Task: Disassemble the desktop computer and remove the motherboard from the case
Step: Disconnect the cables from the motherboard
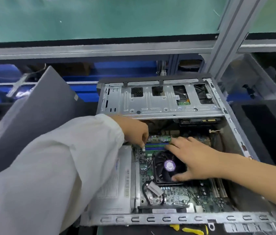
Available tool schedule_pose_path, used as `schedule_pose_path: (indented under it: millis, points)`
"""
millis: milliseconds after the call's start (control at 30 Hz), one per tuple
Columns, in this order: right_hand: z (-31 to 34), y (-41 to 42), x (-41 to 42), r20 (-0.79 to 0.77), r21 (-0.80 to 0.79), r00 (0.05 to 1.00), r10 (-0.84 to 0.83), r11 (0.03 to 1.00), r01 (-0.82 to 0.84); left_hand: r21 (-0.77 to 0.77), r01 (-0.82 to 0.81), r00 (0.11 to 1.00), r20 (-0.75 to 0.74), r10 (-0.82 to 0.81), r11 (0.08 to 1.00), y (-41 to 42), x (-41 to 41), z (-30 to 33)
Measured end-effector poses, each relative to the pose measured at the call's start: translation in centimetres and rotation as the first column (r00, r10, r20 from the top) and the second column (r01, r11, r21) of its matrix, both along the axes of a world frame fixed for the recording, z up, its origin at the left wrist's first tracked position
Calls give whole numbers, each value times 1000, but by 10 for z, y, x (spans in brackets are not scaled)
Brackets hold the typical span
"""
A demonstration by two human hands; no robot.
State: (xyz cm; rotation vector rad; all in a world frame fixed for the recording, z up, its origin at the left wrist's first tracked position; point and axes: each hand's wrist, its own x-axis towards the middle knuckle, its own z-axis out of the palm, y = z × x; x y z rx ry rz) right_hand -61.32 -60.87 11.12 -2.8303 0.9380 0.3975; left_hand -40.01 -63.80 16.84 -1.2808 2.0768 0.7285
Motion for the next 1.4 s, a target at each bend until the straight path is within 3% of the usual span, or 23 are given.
schedule_pose_path:
  millis: [133, 233, 300, 367, 567, 700, 767, 933, 1200, 1400]
  points:
    - [-6, -1, -4, 106, 91, 994, -4, 996, -6, 161, -65, 998, 28, 61, 985, -4, -2, -15]
    - [1, -1, 9, 203, 131, 979, -29, 991, 2, 182, -141, 990, 34, 137, 973, -3, 5, -22]
    - [8, -1, 33, 245, 77, 969, 9, 997, -29, 173, -228, 973, 10, 230, 958, 4, 14, -22]
    - [10, 2, 63, 199, 4, 978, 68, 998, -70, 140, -327, 941, -48, 336, 935, 11, 23, -21]
    - [-11, 4, 125, -132, -47, 989, 62, 997, -69, -68, -581, 795, -261, 548, 811, 38, 23, -12]
    - [-18, -2, 125, -209, -45, 972, 109, 992, -121, -463, -564, 823, -380, 422, 684, 66, 13, -21]
    - [-18, -5, 125, -247, -40, 958, 144, 987, -158, -562, -563, 824, -438, 360, 606, 72, 9, -25]
    - [-15, -13, 132, -355, -47, 907, 225, 965, -258, -498, -627, 771, -504, 389, 598, 70, 9, -29]
    - [-15, -12, 121, -227, -72, 952, 206, 971, -227, -499, -625, 770, -522, 367, 601, 68, 11, -30]
    - [-15, -26, 124, -228, 72, 955, 187, 982, -175, -502, -641, 755, -550, 357, 581, 69, 14, -32]
